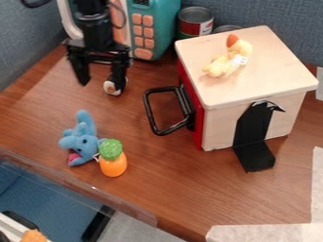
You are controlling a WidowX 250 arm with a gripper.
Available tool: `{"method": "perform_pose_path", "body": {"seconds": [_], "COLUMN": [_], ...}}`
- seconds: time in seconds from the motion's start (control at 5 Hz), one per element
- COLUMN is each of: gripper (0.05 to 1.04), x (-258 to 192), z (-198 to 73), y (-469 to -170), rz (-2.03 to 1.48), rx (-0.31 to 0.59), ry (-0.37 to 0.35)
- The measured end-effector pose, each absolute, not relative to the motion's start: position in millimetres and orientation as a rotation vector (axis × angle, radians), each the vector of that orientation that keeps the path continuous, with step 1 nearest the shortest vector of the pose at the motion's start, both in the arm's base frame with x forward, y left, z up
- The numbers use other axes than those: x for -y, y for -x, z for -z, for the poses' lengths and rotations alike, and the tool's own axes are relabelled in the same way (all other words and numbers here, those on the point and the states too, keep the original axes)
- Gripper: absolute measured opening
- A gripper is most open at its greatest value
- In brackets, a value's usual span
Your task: Move the orange object and put on the top side of the table
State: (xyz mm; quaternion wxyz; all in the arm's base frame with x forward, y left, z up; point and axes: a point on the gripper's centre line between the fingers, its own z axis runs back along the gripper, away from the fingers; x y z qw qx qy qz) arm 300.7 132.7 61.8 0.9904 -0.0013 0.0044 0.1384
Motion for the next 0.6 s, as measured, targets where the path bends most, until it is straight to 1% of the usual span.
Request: {"method": "perform_pose_path", "body": {"seconds": [0.2, 0.4, 0.6], "gripper": [1.001, 1.001, 1.001], "x": [-118, -100, -81], "z": [-85, -86, -61], "y": [-269, -248, -234], "rz": [-0.182, -0.095, 0.002], "rx": [0.038, 0.083, 0.092], "ry": [-0.004, 0.017, -0.025]}}
